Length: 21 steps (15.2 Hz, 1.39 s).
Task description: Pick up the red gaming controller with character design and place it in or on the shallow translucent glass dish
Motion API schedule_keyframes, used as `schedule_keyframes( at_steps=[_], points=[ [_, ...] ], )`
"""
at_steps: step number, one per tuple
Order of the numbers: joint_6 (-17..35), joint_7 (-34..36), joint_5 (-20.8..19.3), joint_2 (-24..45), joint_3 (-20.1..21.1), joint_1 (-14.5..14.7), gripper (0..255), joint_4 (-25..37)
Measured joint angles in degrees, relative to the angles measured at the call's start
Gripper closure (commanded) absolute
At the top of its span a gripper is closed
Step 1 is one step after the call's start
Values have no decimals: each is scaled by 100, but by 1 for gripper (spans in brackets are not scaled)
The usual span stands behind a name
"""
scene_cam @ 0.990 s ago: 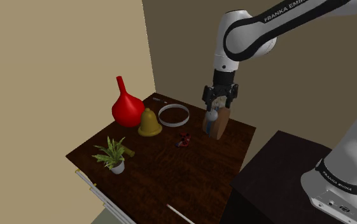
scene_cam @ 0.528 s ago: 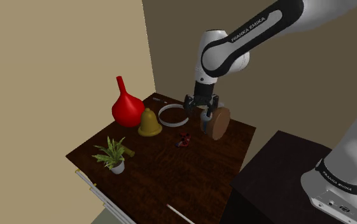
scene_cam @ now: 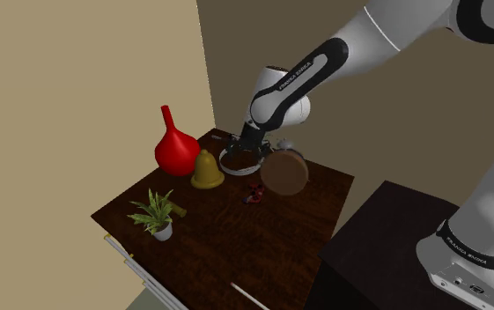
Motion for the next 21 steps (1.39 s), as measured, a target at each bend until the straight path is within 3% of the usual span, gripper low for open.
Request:
schedule_keyframes(
  at_steps=[5,8,14,15,21],
  points=[
    [346,250,-144,437,108,37,0,263],
    [-679,288,-150,483,218,4,0,116],
    [-903,284,-170,600,238,0,0,165],
    [-909,285,-171,600,239,-2,255,167],
    [-925,291,-187,636,204,-17,255,163]
  ],
)
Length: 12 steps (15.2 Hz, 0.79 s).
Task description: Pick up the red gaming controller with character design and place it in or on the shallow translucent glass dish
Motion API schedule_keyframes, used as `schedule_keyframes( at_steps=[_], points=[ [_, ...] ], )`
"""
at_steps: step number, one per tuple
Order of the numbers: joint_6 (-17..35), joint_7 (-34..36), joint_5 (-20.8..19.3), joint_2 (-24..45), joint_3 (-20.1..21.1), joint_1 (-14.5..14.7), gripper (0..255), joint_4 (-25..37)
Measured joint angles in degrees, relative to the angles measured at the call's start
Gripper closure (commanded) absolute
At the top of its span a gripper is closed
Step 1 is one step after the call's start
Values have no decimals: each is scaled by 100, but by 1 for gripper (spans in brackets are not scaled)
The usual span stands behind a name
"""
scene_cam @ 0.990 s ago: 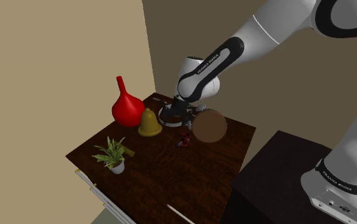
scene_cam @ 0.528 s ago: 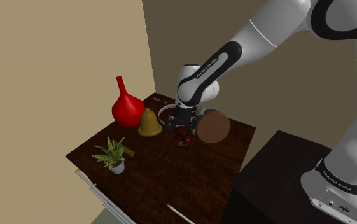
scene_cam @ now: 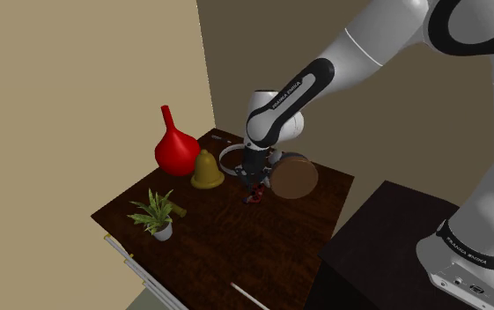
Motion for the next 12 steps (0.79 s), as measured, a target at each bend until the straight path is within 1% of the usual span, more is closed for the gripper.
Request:
schedule_keyframes(
  at_steps=[3,4,5,6,7,8,9,10,12],
  points=[
    [-2,3,0,-2,0,1,255,-3],
    [-1,3,0,-5,1,2,0,0],
    [-2,3,0,-4,1,1,0,0],
    [-226,298,-134,20,-256,207,0,134],
    [-656,1116,-289,87,-647,519,0,370],
    [-1013,2124,-369,132,-921,768,0,528],
    [-1169,2664,-409,176,-1055,893,0,604],
    [-1213,2942,-425,226,-1117,964,0,647],
    [-1190,3163,-433,327,-1157,1034,0,717]
  ],
)
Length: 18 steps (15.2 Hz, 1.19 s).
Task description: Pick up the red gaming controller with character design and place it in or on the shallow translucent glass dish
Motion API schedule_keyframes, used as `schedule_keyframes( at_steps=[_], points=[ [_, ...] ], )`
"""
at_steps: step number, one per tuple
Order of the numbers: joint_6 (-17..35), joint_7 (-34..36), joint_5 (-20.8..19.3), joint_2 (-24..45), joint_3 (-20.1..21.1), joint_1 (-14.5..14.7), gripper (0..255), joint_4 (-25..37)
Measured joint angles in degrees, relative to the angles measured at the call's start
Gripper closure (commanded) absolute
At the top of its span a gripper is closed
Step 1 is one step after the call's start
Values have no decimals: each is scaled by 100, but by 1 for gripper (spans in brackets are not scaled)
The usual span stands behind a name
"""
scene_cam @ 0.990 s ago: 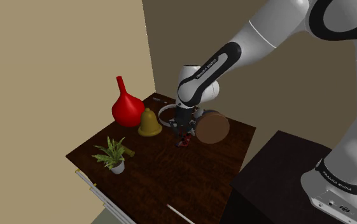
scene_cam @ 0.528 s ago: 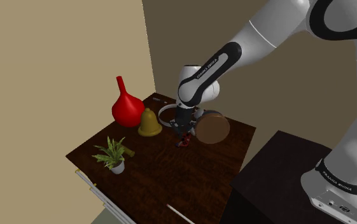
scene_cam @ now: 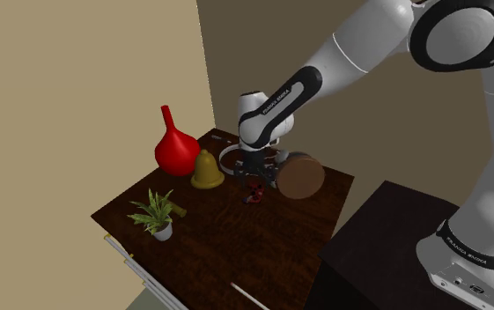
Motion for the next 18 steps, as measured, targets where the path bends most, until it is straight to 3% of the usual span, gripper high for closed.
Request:
schedule_keyframes(
  at_steps=[10,11,18],
  points=[
    [257,48,28,236,-4,37,0,-97],
    [258,48,28,236,-4,37,255,-97],
    [257,52,27,227,-3,39,255,-80]
  ],
)
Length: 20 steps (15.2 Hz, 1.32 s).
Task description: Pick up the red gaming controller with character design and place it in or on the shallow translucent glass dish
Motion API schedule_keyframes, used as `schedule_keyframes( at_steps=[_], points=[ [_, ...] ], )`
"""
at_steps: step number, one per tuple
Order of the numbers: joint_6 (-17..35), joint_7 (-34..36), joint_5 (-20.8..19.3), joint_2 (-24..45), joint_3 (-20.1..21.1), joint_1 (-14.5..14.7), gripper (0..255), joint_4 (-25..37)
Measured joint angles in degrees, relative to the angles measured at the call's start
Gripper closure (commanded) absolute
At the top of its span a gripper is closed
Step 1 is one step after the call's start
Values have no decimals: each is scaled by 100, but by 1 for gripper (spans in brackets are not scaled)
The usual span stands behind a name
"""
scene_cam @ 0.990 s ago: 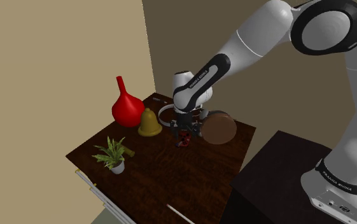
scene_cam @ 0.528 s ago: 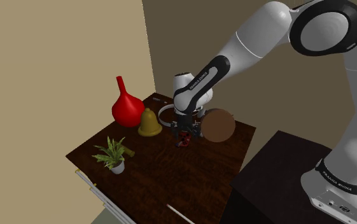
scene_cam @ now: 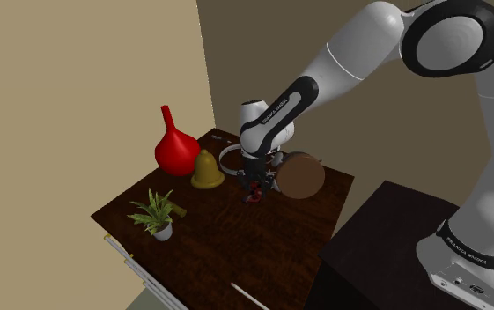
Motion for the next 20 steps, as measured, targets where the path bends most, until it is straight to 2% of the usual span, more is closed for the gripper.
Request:
schedule_keyframes(
  at_steps=[6,20],
  points=[
    [-92,21,-6,-130,-3,0,255,-60],
    [-867,196,-80,-911,-29,-1,255,-55]
  ],
)
